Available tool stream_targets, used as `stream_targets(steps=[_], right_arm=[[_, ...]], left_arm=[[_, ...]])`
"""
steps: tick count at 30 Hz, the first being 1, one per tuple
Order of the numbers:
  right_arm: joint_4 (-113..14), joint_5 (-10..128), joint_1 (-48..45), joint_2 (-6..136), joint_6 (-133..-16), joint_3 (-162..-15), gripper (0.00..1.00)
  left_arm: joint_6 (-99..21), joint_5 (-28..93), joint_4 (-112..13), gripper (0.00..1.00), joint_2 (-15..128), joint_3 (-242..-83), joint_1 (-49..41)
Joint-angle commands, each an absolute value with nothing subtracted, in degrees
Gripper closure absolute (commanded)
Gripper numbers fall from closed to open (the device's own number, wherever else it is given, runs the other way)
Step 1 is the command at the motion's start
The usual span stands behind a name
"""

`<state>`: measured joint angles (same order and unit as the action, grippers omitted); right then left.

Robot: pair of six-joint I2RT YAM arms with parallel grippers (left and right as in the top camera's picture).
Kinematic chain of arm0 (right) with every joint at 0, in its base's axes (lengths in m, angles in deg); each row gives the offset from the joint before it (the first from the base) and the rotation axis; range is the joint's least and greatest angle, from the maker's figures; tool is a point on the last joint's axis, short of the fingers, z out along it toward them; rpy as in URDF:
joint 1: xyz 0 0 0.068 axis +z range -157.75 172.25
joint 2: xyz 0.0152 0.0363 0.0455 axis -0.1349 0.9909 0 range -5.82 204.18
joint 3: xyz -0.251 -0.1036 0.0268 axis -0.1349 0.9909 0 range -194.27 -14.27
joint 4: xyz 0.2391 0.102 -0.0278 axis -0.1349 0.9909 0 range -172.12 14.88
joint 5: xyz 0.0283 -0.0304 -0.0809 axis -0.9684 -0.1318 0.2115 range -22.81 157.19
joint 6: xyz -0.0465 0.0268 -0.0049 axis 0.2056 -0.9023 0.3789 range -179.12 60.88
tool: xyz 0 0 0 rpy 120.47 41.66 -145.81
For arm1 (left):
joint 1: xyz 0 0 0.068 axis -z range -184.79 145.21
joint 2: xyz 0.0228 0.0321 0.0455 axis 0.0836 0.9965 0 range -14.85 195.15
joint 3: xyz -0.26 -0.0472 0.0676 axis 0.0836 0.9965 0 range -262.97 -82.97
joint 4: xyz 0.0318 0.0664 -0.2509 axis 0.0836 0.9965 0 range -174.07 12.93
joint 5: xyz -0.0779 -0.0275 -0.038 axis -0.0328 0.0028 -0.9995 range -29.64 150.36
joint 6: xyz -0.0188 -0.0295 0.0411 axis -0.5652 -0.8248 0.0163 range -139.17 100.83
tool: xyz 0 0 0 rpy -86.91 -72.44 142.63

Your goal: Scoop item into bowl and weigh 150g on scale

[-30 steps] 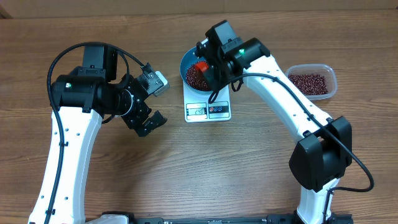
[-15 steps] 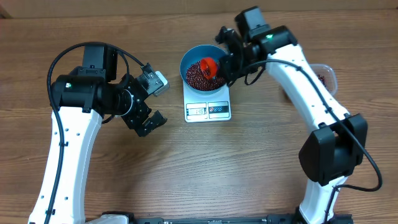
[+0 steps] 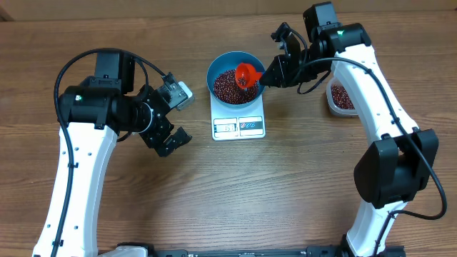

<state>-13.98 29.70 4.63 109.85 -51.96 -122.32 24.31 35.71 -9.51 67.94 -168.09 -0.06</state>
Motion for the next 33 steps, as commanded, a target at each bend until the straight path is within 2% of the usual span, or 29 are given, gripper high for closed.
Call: stream_targets(steps=[1, 9, 27, 33], right_arm=[[-14.3, 27.8, 4.6, 109.3, -51.6, -123.9, 0.96], [-15.3, 28.9, 4.8, 109.3, -49.8, -123.9, 0.96], [-25.2, 55.7, 12.6, 110.9, -49.7, -119.5, 0.96], [-24.5, 57.5, 16.1, 113.0, -48.9, -119.4, 0.96]], left_arm=[[23.9, 35.5, -9.5, 0.0, 67.2, -169.2, -0.3], [23.9, 35.5, -9.5, 0.0, 67.2, -169.2, -0.3], [23.9, 35.5, -9.5, 0.0, 67.2, -169.2, -0.3], [23.9, 35.5, -9.5, 0.0, 67.2, -169.2, -0.3]])
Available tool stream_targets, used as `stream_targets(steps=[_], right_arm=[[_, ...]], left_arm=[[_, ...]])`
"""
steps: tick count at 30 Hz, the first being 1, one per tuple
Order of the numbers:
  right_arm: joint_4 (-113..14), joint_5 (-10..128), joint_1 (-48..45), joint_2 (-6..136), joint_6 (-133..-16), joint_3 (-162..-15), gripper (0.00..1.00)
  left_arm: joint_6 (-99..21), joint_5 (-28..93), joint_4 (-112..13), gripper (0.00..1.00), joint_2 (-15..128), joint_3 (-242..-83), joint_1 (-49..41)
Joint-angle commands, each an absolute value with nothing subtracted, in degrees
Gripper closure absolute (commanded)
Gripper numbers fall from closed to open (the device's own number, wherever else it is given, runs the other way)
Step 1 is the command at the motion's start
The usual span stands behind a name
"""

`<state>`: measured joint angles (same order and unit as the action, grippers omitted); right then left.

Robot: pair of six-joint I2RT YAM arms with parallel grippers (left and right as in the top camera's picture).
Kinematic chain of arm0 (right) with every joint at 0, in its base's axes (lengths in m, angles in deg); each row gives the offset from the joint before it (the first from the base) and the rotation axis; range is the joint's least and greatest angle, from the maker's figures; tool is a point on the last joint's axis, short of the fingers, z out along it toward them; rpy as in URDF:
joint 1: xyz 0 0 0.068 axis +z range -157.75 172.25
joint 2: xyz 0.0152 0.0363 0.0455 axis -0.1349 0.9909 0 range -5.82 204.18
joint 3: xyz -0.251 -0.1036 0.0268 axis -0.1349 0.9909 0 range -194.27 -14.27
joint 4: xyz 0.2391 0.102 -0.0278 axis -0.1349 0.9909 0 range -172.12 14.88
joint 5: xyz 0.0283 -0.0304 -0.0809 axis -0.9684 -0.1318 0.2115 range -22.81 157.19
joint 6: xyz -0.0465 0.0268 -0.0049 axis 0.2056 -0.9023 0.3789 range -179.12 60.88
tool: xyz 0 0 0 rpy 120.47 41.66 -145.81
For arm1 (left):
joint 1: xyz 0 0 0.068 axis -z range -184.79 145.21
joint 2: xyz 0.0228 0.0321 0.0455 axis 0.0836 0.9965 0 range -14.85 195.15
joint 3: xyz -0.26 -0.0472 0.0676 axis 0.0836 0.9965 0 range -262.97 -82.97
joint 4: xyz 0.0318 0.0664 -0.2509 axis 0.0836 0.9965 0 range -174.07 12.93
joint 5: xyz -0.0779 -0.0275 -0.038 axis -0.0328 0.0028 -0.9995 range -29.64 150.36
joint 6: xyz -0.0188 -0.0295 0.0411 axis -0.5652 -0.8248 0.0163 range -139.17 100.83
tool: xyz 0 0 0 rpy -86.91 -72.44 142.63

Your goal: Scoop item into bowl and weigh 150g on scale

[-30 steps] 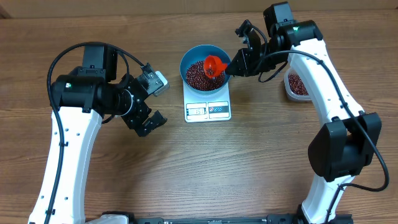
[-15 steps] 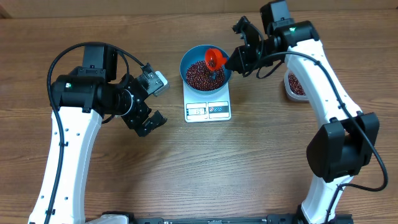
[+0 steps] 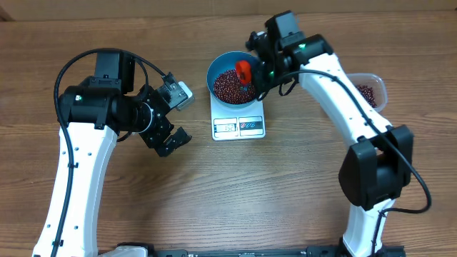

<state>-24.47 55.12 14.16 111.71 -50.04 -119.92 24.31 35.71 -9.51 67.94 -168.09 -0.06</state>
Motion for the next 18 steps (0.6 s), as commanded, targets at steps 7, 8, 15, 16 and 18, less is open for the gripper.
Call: stream_targets(steps=[7, 8, 15, 16, 18], right_arm=[[-22.8, 57.4, 19.1, 113.0, -46.8, -119.4, 0.96], [-22.4, 56.6, 19.3, 113.0, -46.8, -119.4, 0.96], [-21.3, 45.2, 17.7, 113.0, -47.3, -119.8, 0.96], [-21.2, 43.2, 17.1, 113.0, -47.3, -120.1, 0.96], [-20.8, 39.9, 16.0, 113.0, -47.4, -120.8, 0.96]], left_arm=[[23.9, 35.5, -9.5, 0.0, 67.2, -169.2, -0.3], [23.9, 35.5, -9.5, 0.0, 67.2, -169.2, -0.3], [23.9, 35.5, -9.5, 0.0, 67.2, -169.2, -0.3], [23.9, 35.5, -9.5, 0.0, 67.2, -169.2, -0.3], [23.9, 35.5, -9.5, 0.0, 67.2, -169.2, -0.3]])
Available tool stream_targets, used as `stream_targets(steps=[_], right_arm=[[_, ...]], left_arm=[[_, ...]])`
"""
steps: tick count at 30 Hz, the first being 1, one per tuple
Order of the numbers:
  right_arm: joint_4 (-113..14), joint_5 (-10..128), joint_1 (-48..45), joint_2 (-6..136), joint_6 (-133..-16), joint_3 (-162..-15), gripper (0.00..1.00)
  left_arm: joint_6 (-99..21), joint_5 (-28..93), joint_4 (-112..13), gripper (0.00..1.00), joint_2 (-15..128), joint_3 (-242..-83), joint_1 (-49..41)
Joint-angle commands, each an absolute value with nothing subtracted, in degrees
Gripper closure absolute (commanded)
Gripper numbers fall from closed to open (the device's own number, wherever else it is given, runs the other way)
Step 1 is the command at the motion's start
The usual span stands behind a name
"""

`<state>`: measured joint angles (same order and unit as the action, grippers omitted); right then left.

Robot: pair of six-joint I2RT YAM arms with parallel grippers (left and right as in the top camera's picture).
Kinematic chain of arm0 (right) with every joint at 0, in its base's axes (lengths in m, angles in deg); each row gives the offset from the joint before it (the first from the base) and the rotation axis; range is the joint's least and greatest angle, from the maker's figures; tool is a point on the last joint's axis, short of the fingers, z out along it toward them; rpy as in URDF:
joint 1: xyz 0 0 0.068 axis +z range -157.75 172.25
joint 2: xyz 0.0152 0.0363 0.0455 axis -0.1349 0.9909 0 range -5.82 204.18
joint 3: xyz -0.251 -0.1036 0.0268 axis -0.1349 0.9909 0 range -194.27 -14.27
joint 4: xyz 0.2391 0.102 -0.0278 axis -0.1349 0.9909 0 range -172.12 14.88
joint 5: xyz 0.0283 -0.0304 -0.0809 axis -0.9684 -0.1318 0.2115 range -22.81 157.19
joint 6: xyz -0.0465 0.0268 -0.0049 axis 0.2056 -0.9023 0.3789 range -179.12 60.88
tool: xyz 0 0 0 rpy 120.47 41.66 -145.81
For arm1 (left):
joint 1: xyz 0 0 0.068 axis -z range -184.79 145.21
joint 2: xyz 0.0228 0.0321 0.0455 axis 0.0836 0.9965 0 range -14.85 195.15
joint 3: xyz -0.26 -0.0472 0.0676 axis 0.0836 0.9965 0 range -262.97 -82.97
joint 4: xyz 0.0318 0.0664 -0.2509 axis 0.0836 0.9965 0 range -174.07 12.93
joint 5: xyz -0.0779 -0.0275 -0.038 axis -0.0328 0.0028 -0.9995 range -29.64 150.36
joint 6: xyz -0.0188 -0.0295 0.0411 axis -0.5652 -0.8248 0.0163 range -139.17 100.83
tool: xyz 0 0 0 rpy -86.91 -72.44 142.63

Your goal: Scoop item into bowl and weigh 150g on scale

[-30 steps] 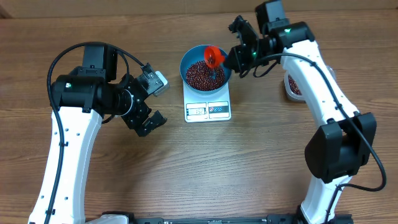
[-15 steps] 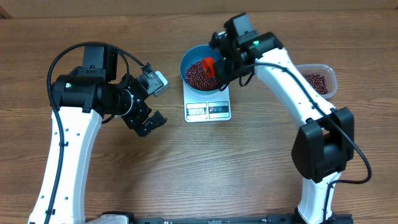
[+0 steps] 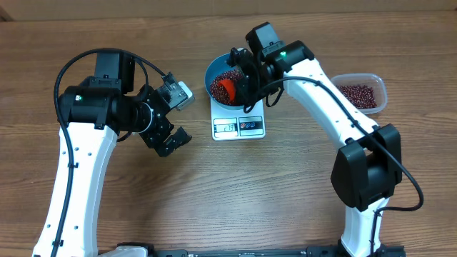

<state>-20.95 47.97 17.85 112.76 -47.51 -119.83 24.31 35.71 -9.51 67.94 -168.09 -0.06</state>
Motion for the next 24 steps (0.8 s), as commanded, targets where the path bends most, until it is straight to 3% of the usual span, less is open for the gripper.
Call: stream_targets(steps=[1, 14, 24], right_arm=[[-20.7, 39.2, 15.4, 113.0, -48.0, -121.1, 0.96], [-20.1, 30.9, 7.8, 113.0, -50.1, -121.4, 0.96], [-19.7, 31.9, 6.9, 110.8, -47.7, -122.5, 0.96]], left_arm=[[23.9, 35.5, -9.5, 0.01, 67.2, -169.2, -0.3], [23.9, 35.5, -9.5, 0.0, 67.2, -169.2, -0.3], [23.9, 35.5, -9.5, 0.0, 67.2, -169.2, -0.3]])
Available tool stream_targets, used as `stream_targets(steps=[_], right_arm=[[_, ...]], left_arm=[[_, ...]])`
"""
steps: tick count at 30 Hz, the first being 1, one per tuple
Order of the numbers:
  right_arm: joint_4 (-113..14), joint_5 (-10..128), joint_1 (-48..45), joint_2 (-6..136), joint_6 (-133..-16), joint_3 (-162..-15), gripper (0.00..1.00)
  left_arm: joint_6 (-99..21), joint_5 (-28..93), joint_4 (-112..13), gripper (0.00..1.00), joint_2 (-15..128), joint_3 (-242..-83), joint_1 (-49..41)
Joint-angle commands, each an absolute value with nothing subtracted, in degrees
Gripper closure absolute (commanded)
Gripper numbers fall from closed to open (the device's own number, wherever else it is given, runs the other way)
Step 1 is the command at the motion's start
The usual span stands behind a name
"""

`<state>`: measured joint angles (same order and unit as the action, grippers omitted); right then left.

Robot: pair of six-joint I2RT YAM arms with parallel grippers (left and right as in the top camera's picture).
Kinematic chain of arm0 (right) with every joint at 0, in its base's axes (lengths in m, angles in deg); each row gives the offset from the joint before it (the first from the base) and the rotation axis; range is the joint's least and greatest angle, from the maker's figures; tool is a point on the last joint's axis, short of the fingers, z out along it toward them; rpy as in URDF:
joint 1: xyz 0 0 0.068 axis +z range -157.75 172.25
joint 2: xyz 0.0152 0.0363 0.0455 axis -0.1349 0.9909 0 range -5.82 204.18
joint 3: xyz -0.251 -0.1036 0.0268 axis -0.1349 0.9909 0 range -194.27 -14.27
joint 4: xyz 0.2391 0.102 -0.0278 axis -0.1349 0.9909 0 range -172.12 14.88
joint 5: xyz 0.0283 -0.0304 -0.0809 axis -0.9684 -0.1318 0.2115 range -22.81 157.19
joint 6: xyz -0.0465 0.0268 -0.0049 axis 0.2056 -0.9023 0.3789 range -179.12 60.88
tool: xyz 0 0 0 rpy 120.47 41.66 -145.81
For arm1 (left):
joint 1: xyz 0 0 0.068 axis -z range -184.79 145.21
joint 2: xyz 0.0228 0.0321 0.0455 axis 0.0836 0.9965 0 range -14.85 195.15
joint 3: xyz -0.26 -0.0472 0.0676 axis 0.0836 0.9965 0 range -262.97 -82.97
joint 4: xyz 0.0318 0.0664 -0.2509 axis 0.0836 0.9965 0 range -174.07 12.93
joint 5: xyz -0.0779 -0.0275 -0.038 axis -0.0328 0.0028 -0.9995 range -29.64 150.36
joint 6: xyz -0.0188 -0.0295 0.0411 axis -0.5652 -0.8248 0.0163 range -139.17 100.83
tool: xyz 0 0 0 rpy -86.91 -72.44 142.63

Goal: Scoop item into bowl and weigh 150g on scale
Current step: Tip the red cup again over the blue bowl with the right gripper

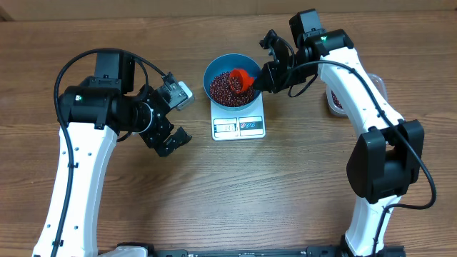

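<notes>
A blue bowl (pixel 214 68) of dark red beans stands on the white scale (pixel 238 126) at the table's middle back. My right gripper (pixel 265 74) is shut on an orange scoop (pixel 240 77), which hangs over the bowl's right rim with beans in it. A clear tub of beans (pixel 335 102) shows at the right, mostly hidden behind the right arm. My left gripper (pixel 170 141) stands open left of the scale, holding nothing.
The scale's display (pixel 226 127) faces the front. The left arm's wrist camera (pixel 176 94) sits close to the bowl's left side. Bare wood table (pixel 271 193) lies in front of the scale.
My right gripper has moved from the bowl's left half to its right rim, with the scoop still held. The right arm now covers most of the bean tub. The left arm is unchanged.
The right gripper held the scoop at the bowl's right rim. Then the scoop stood over the bowl's middle, then low on the bowl's left side among the beans. Now it is back at the right rim. The left gripper stayed open throughout.
</notes>
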<state>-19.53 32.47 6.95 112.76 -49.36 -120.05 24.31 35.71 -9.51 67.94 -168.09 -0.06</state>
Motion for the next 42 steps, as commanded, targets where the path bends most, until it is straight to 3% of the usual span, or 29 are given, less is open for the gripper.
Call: stream_targets(steps=[1, 14, 28, 42], right_arm=[[-19.6, 33.2, 6.9, 109.8, -47.7, -122.8, 0.96], [-18.9, 54.8, 14.8, 106.0, -47.7, -122.5, 0.96], [-19.0, 57.1, 17.0, 104.5, -48.6, -122.6, 0.96], [-18.7, 50.4, 16.8, 103.8, -48.6, -122.7, 0.96]], left_arm=[[23.9, 35.5, -9.5, 0.0, 67.2, -169.2, -0.3], [23.9, 35.5, -9.5, 0.0, 67.2, -169.2, -0.3], [23.9, 35.5, -9.5, 0.0, 67.2, -169.2, -0.3], [23.9, 35.5, -9.5, 0.0, 67.2, -169.2, -0.3]])
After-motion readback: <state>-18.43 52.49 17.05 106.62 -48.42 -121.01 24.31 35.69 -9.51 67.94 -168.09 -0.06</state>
